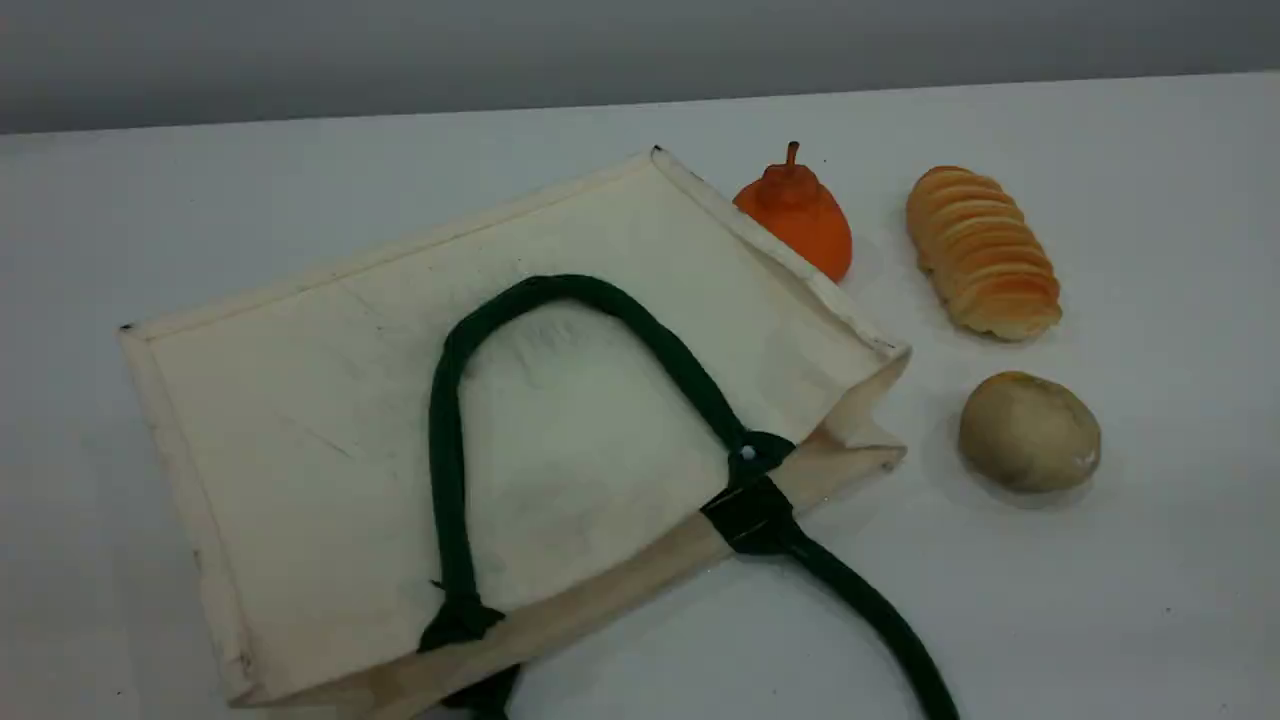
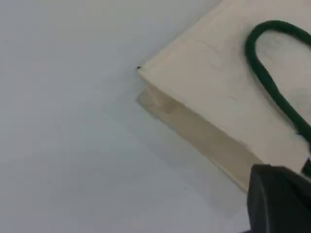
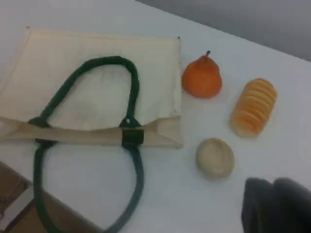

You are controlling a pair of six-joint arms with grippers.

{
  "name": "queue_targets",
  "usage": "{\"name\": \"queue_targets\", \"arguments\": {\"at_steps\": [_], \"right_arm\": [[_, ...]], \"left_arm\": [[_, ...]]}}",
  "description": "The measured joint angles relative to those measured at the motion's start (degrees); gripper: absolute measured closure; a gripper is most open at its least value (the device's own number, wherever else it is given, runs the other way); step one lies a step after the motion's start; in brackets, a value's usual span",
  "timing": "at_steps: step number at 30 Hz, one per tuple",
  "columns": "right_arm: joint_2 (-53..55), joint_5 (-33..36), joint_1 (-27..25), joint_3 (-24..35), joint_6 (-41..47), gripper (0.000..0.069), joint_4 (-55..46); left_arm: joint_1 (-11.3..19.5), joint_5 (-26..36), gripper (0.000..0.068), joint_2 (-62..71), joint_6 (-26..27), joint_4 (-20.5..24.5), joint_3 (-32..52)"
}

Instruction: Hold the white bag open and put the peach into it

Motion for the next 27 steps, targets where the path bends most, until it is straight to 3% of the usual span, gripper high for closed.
{"name": "queue_targets", "arguments": {"at_steps": [4, 9, 16, 22, 27], "right_arm": [[0.0, 0.0, -4.68, 0.0, 0.0, 0.0653, 0.0], [0.0, 0.0, -14.62, 0.0, 0.0, 0.0647, 0.0], [0.0, -0.05, -27.32, 0.0, 0.0, 0.0638, 0.0], [0.0, -0.05, -27.4, 0.0, 0.0, 0.0634, -0.05], [0.0, -0.05, -23.45, 0.0, 0.0, 0.0629, -0.11]], "left_arm": [[4.66, 0.0, 0.0664, 0.0, 0.0, 0.0, 0.0], [11.56, 0.0, 0.066, -0.21, 0.0, 0.0, 0.0], [17.53, 0.0, 0.0654, -4.83, 0.0, 0.0, 0.0], [17.98, 0.0, 0.065, -8.66, 0.0, 0.05, 0.0], [17.98, 0.0, 0.0646, -8.56, 0.0, 0.11, 0.0]]}}
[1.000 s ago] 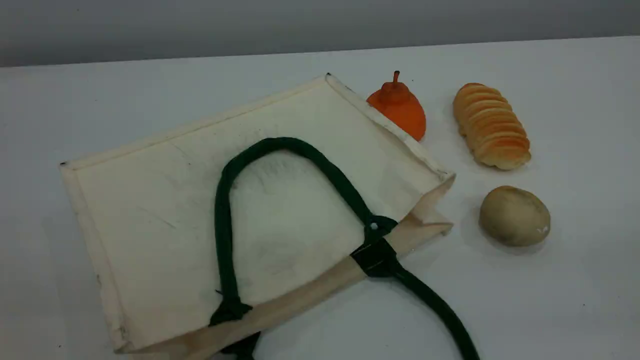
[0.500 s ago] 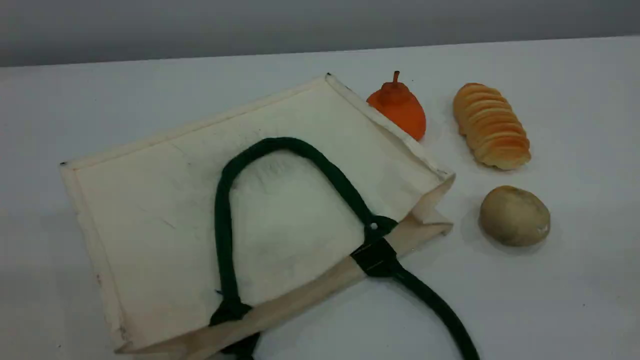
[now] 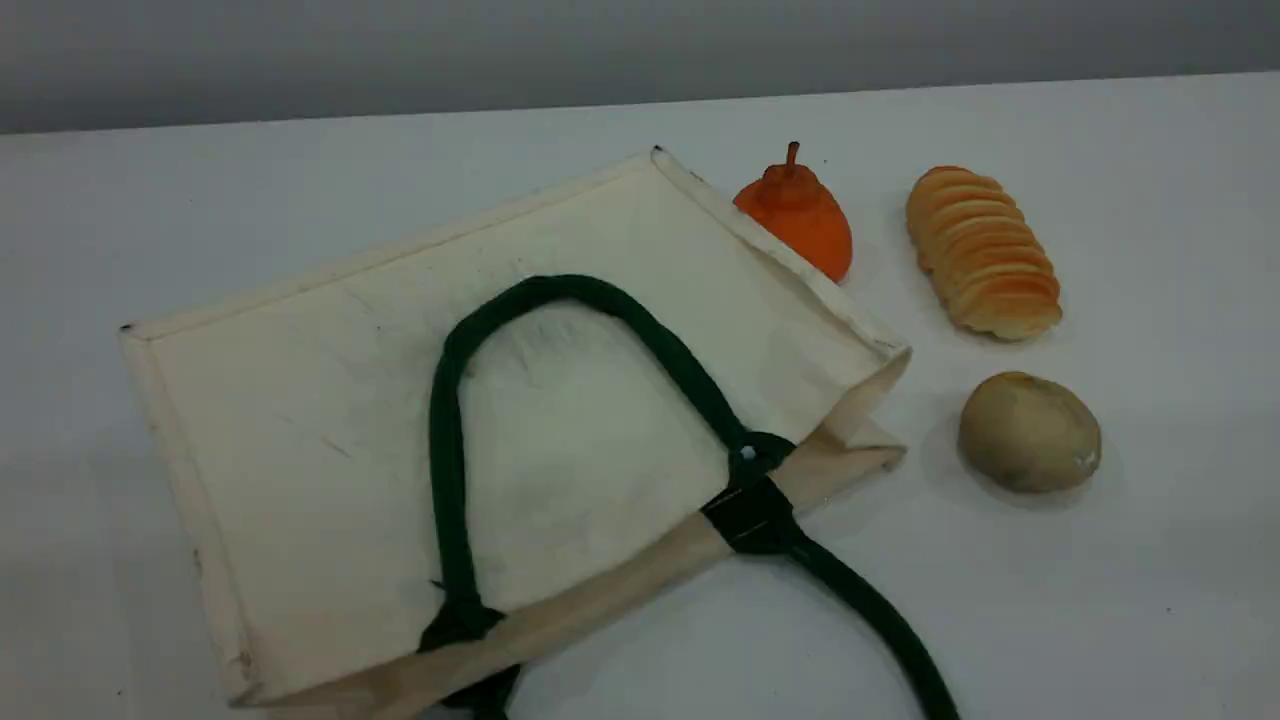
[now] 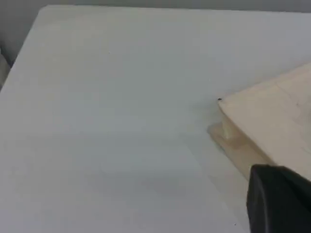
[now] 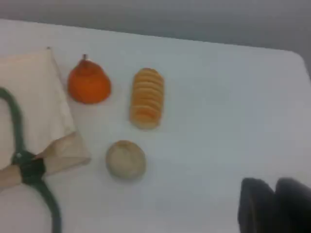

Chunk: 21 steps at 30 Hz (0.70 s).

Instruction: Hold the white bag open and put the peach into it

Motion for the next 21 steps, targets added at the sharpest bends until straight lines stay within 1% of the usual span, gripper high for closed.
{"name": "queue_targets", "arguments": {"at_steps": [2, 6, 9, 11, 21], "right_arm": [[0.0, 0.0, 1.09, 0.0, 0.0, 0.0626, 0.0], [0.0, 0.0, 1.04, 0.0, 0.0, 0.0622, 0.0], [0.0, 0.0, 1.04, 0.0, 0.0, 0.0618, 0.0], [0.0, 0.0, 1.04, 0.0, 0.0, 0.0617, 0.05], [0.0, 0.0, 1.04, 0.0, 0.0, 0.0609, 0.05]], "left_arm": [[0.0, 0.0, 0.0643, 0.0, 0.0, 0.0, 0.0], [-0.09, 0.0, 0.0639, 0.0, 0.0, 0.0, 0.0], [-1.42, 0.0, 0.0636, 0.0, 0.0, 0.0, 0.0], [-1.74, 0.0, 0.0634, 0.0, 0.0, 0.0, 0.0], [-1.74, -0.05, 0.0619, 0.0, 0.0, 0.0, 0.0]]}}
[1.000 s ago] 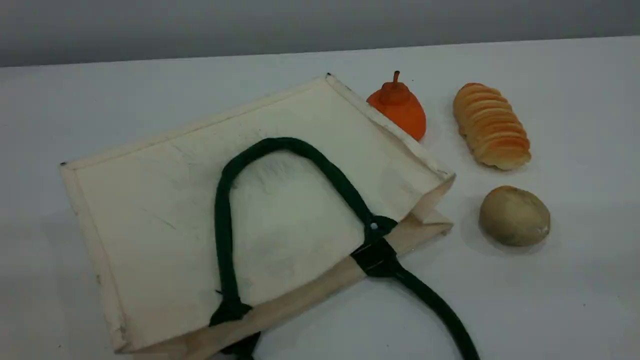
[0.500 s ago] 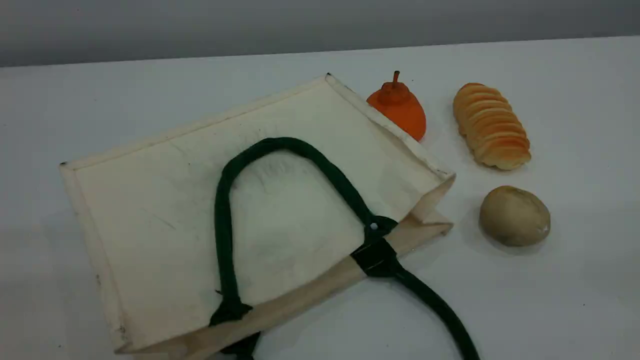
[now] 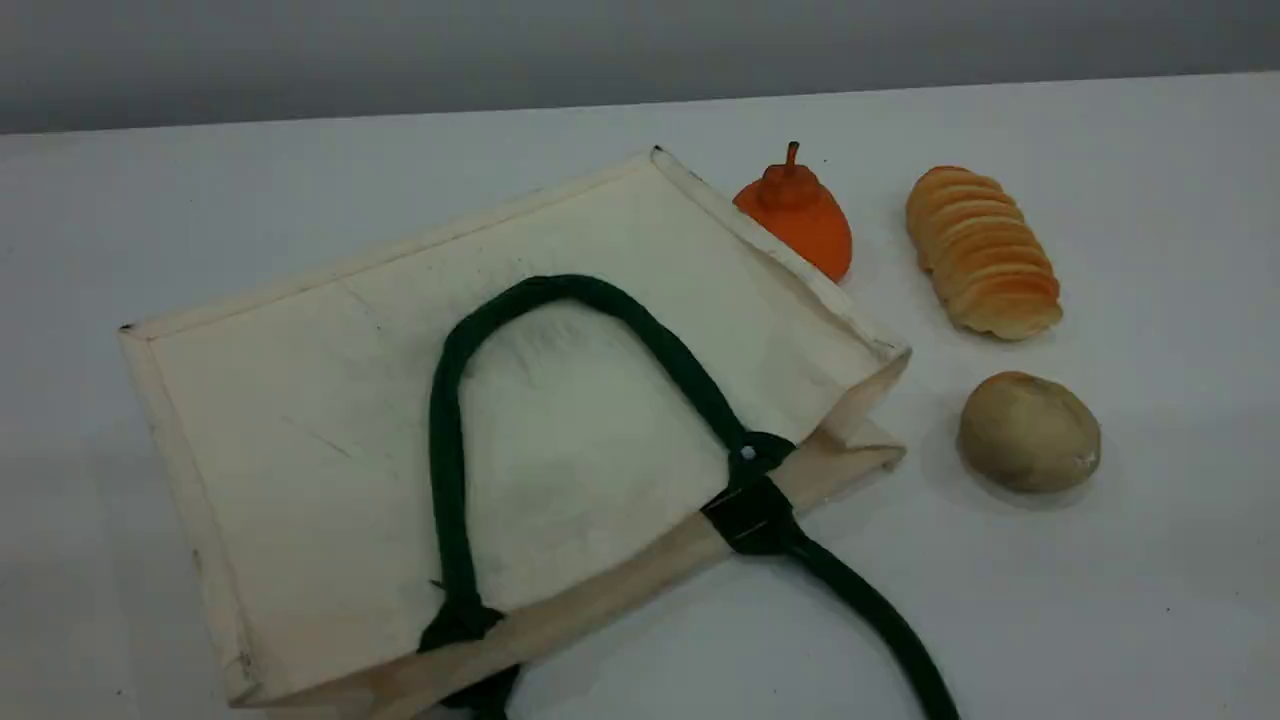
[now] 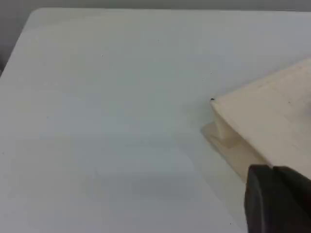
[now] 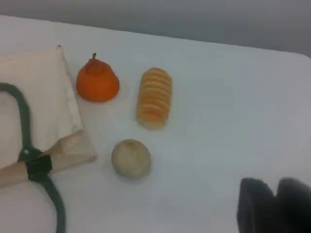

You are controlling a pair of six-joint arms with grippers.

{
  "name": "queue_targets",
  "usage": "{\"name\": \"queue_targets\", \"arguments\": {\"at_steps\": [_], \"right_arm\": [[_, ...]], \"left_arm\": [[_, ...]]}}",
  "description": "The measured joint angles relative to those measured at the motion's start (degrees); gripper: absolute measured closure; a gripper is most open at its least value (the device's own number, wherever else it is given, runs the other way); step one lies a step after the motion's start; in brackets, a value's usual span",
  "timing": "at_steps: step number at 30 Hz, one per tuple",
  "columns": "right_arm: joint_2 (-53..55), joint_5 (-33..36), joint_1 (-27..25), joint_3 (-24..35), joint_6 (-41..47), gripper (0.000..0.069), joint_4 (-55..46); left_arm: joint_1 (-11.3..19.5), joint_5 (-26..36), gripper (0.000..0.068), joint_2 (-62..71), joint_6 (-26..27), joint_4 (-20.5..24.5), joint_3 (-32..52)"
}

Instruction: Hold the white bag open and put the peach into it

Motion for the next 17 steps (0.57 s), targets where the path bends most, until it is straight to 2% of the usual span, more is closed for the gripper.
{"name": "queue_targets", "arguments": {"at_steps": [17], "right_arm": [[0.0, 0.0, 0.0, 0.0, -0.05, 0.0594, 0.0]], "left_arm": [[0.0, 0.0, 0.0601, 0.0, 0.0, 0.0, 0.0]]}}
